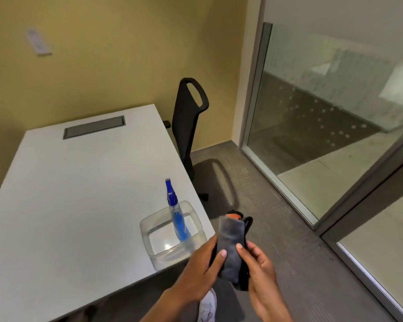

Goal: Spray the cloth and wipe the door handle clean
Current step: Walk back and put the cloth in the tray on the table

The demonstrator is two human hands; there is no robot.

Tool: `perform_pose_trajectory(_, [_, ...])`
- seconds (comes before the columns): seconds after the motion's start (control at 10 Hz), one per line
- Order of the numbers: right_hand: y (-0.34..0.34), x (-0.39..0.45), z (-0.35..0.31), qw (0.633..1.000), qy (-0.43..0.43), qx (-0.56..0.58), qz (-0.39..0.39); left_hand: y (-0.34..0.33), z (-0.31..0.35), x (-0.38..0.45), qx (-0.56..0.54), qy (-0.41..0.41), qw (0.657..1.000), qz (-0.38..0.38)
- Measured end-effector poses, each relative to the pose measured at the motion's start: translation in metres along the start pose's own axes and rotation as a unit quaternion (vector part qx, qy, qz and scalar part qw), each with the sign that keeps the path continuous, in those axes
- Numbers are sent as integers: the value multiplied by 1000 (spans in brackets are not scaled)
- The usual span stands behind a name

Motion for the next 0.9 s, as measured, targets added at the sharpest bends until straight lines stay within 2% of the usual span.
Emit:
perform_pose_trajectory(0.2, [-45,1,30,996,3,-74,-49,35,-25,-47,-61,54,994,70])
perform_pose_trajectory(0.3, [-68,6,42,991,22,-103,-81,51,-36,-54,-125,73,984,102])
perform_pose_trajectory(0.4, [-93,14,53,986,40,-134,-87,72,-58,-52,-188,107,962,165])
perform_pose_trajectory(0.5, [-123,26,63,976,42,-188,-98,105,-89,-53,-195,141,950,199])
perform_pose_trajectory(0.6, [-154,41,72,954,53,-281,-90,133,-109,-53,-195,179,939,219])
perform_pose_trajectory(0.7, [-184,59,79,920,89,-377,-65,158,-128,-46,-143,218,942,213])
perform_pose_trajectory(0.9, [-219,100,98,859,127,-496,1,192,-159,-23,-64,236,953,177])
Point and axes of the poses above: each hand's wrist, its own x-axis towards the middle knuckle, its own y-axis out of the back of the hand, z = x × y, the point moved 1 cm from there along x, towards the middle knuckle, and after that the axes turned 15 degrees about -z, right-handed, at the moved point
